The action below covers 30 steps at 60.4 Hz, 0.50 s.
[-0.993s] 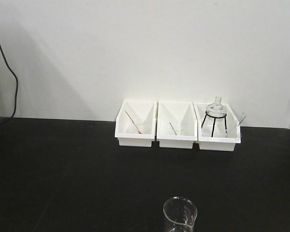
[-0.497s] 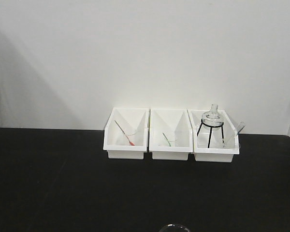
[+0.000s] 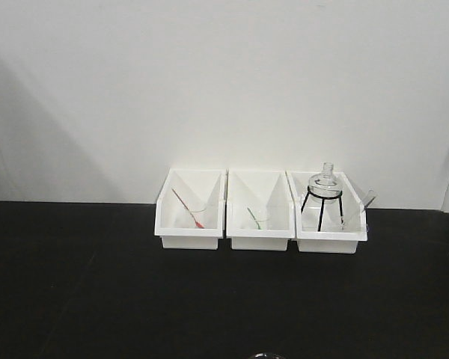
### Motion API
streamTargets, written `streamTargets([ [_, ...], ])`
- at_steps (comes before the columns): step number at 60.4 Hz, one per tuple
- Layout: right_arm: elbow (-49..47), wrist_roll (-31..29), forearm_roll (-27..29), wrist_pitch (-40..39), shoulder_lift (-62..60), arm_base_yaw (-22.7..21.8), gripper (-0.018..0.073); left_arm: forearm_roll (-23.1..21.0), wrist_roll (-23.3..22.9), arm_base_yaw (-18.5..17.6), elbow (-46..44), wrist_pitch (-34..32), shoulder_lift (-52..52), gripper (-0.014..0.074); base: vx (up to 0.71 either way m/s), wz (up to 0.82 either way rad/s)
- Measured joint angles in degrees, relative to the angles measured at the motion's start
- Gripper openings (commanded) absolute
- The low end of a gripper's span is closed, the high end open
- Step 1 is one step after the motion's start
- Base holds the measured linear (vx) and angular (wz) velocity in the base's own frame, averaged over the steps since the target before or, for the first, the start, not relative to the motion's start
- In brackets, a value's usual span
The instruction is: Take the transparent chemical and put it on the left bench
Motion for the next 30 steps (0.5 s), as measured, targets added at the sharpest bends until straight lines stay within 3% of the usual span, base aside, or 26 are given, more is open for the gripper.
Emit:
streamTargets([
  [10, 0.0, 0.1, 0.5, -0.1, 0.0, 0.0, 0.001, 0.0, 0.0, 0.0, 0.0, 0.0, 0.0, -0.0003, 0.0, 0.0],
  [20, 0.0, 1.6, 6.3, -1.1, 0.0, 0.0, 0.001, 0.0, 0.0, 0.0, 0.0, 0.0, 0.0, -0.0003, 0.0, 0.0],
  [30, 0.0, -1.0, 11.6, -3.3, 2.2, 0.0, 0.001, 0.0, 0.0, 0.0, 0.0, 0.0, 0.0, -0.0003, 0.0, 0.0],
])
